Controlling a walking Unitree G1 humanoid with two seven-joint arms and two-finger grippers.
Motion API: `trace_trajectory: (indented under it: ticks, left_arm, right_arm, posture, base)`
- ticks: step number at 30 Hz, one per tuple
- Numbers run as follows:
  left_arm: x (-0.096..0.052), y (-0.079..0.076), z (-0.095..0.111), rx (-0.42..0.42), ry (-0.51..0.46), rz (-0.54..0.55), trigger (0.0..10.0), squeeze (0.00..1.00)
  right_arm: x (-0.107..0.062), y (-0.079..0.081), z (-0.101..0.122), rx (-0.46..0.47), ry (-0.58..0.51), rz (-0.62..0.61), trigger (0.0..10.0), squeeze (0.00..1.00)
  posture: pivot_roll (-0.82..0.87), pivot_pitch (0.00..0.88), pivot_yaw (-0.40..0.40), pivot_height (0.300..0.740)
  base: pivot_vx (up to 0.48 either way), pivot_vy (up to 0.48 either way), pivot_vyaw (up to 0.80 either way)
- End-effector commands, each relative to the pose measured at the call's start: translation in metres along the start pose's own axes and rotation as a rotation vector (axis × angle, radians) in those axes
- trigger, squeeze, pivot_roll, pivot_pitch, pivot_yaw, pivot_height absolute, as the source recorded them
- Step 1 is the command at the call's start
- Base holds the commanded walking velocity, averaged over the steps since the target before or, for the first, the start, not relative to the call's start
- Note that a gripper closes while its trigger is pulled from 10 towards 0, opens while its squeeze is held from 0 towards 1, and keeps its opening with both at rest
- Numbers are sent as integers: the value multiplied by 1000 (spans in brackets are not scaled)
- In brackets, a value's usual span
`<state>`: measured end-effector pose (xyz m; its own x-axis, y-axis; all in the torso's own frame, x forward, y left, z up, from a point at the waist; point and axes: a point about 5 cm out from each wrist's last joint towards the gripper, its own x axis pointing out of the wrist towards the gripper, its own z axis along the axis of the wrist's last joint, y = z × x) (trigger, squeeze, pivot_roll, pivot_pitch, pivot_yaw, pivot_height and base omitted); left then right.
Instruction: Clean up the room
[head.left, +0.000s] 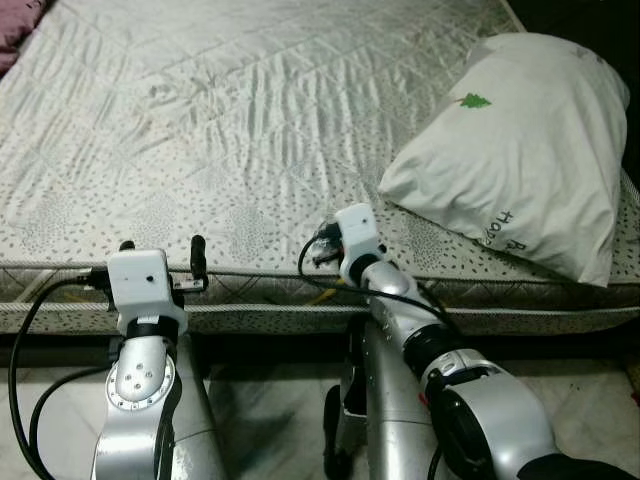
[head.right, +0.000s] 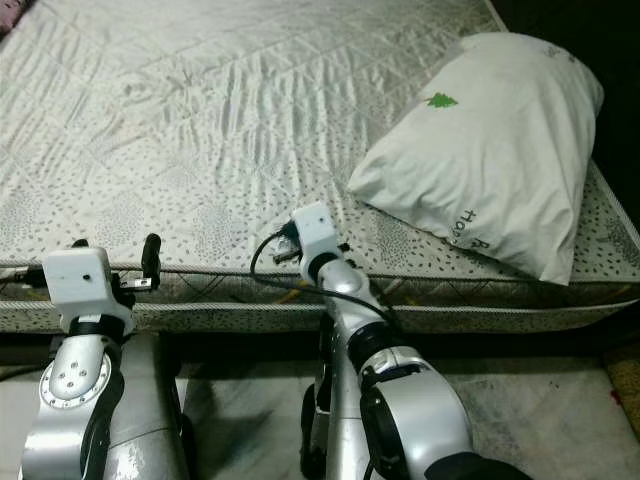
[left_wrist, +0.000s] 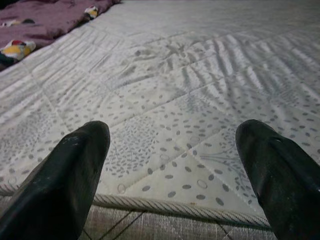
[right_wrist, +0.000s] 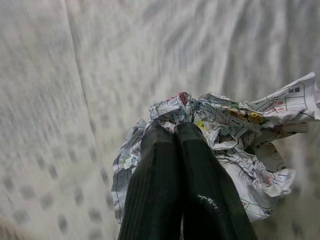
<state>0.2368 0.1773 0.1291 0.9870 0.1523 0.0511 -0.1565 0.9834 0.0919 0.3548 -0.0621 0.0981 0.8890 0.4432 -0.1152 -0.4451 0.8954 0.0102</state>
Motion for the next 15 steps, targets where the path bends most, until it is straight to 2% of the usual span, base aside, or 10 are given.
trace_trajectory:
  ticks: [1, 5, 6, 13, 14, 15]
  left_arm:
    - [1, -1, -1, -4, -2, -9, 10000, 0]
    - [4, -1, -2, -2, -6, -19, 10000, 0]
    - [4, -1, -2, -2, -6, -19, 10000, 0]
    - [10, -1, -2, -16, -20, -21, 10000, 0]
    - [10, -1, -2, -17, -18, -19, 10000, 0]
    - [11, -1, -2, -21, -15, -18, 10000, 0]
  right_arm:
    - [-3, -5, 6, 34, -51, -9, 0, 0]
    - [-13, -12, 15, 94, -151, -25, 0, 0]
    - [-13, -12, 15, 94, -151, -25, 0, 0]
    - [-42, -19, 14, 139, -216, -76, 0, 0]
    - [-46, -21, 11, 134, -211, -87, 2549, 0]
    - [-56, -23, 7, 133, -203, -104, 10000, 0]
  posture:
    - [64, 58, -94, 500]
    - [52, 38, -79, 500]
    - [52, 38, -79, 500]
    - [25, 13, -34, 500]
    - [23, 10, -31, 500]
    - [16, 12, -18, 500]
  base:
    - [0, 0, 0]
    - [0, 0, 0]
    - [0, 0, 0]
    - [0, 0, 0]
    - [0, 0, 0]
    - [0, 0, 0]
